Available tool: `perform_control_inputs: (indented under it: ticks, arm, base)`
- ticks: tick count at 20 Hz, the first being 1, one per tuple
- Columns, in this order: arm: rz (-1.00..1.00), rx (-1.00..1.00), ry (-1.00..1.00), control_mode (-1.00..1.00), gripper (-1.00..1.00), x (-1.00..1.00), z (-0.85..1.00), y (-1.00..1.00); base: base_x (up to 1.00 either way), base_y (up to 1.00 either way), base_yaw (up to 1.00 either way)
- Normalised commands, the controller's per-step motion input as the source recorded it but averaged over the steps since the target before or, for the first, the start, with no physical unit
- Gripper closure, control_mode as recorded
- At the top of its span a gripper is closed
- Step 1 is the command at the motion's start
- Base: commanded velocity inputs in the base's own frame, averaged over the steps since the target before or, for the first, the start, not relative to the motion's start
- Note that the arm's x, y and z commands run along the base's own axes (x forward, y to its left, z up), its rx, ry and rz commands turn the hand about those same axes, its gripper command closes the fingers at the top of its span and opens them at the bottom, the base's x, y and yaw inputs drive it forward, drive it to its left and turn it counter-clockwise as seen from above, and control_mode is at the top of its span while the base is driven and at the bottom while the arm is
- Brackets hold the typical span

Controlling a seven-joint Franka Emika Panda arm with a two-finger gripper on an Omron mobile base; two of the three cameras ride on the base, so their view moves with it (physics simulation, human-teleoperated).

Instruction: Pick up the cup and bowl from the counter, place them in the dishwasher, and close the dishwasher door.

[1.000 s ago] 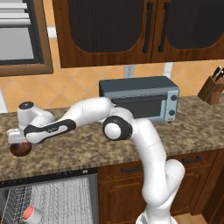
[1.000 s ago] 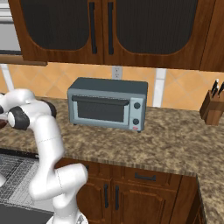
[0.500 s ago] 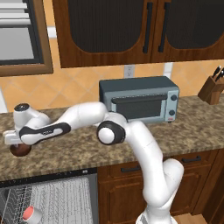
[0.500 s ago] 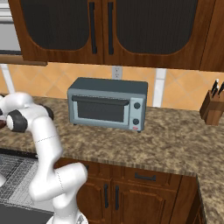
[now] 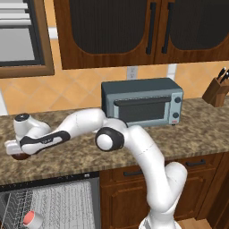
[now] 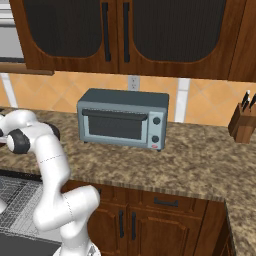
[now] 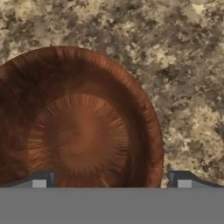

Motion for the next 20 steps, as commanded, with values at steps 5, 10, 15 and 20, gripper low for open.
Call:
perform_control_inputs:
  ticks: [5,10,15,20]
  arm:
    - [0.00,0.00,0.00,-1.00,-1.00,0.00,-0.13,-0.01]
    - [0.00,0.00,0.00,-1.00,1.00,0.00,0.00,0.00]
    - [0.00,0.00,0.00,-1.00,1.00,0.00,0.00,0.00]
    - [0.00,0.00,0.00,-1.00,1.00,-0.14,0.00,-0.03]
  base:
    - [0.00,0.00,0.00]
    - [0.00,0.00,0.00]
    - [0.00,0.00,0.00]
    - [0.00,0.00,0.00]
